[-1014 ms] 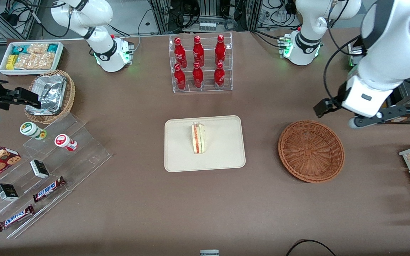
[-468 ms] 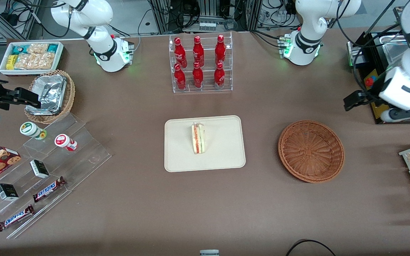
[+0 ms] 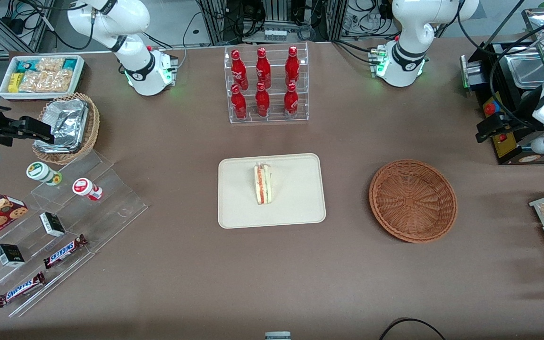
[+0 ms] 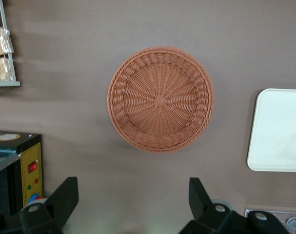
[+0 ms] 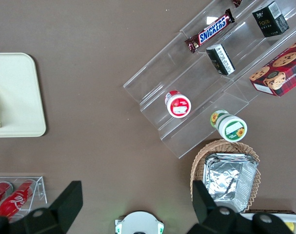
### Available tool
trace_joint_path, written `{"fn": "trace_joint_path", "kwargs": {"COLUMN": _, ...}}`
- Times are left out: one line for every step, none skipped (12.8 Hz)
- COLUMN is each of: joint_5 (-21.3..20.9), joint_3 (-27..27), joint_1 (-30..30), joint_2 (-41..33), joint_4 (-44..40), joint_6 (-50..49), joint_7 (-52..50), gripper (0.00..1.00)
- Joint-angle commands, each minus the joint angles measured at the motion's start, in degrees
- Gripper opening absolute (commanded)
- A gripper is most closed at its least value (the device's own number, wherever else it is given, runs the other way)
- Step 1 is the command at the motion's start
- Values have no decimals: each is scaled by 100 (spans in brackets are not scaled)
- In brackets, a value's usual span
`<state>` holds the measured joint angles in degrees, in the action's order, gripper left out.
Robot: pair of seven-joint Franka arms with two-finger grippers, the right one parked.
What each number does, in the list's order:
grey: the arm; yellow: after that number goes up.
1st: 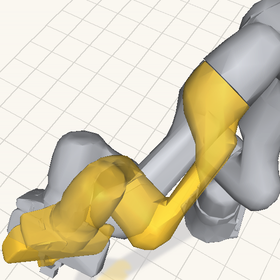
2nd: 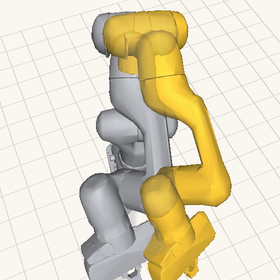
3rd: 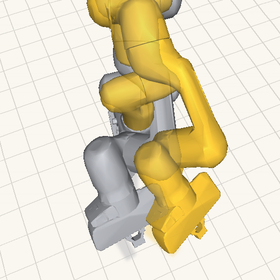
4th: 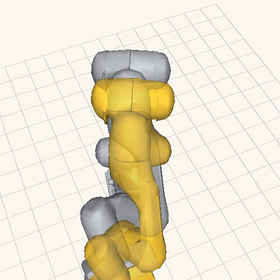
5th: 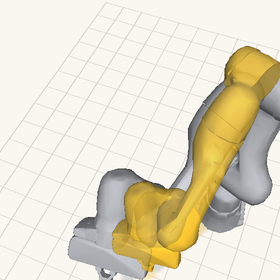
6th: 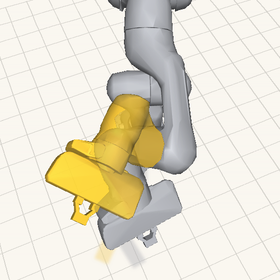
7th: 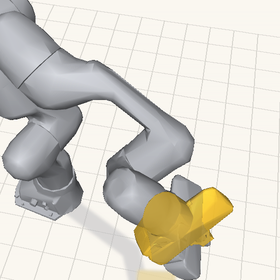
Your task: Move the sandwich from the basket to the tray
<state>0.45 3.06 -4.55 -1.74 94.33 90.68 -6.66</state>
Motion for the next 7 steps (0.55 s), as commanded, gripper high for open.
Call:
{"fn": "trace_joint_path", "kwargs": {"joint_5": 183, "joint_3": -60, "joint_1": 24, "joint_2": 287, "joint_4": -502, "joint_6": -15, "joint_7": 121, "gripper": 100}}
{"fn": "trace_joint_path", "kwargs": {"joint_5": 157, "joint_3": -69, "joint_1": -2, "joint_2": 323, "joint_4": -530, "joint_6": 11, "joint_7": 121, "gripper": 100}}
{"fn": "trace_joint_path", "kwargs": {"joint_5": 183, "joint_3": -60, "joint_1": 24, "joint_2": 262, "joint_4": -530, "joint_6": 2, "joint_7": 121, "gripper": 100}}
{"fn": "trace_joint_path", "kwargs": {"joint_5": 175, "joint_3": -52, "joint_1": 33, "joint_2": 288, "joint_4": -556, "joint_6": -7, "joint_7": 113, "gripper": 100}}
{"fn": "trace_joint_path", "kwargs": {"joint_5": 140, "joint_3": -52, "joint_1": 59, "joint_2": 280, "joint_4": -635, "joint_6": -59, "joint_7": 139, "gripper": 100}}
{"fn": "trace_joint_path", "kwargs": {"joint_5": 105, "joint_3": -52, "joint_1": 50, "joint_2": 279, "joint_4": -644, "joint_6": -77, "joint_7": 130, "gripper": 100}}
{"fn": "trace_joint_path", "kwargs": {"joint_5": 113, "joint_3": -52, "joint_1": 50, "joint_2": 271, "joint_4": -662, "joint_6": -86, "joint_7": 121, "gripper": 100}}
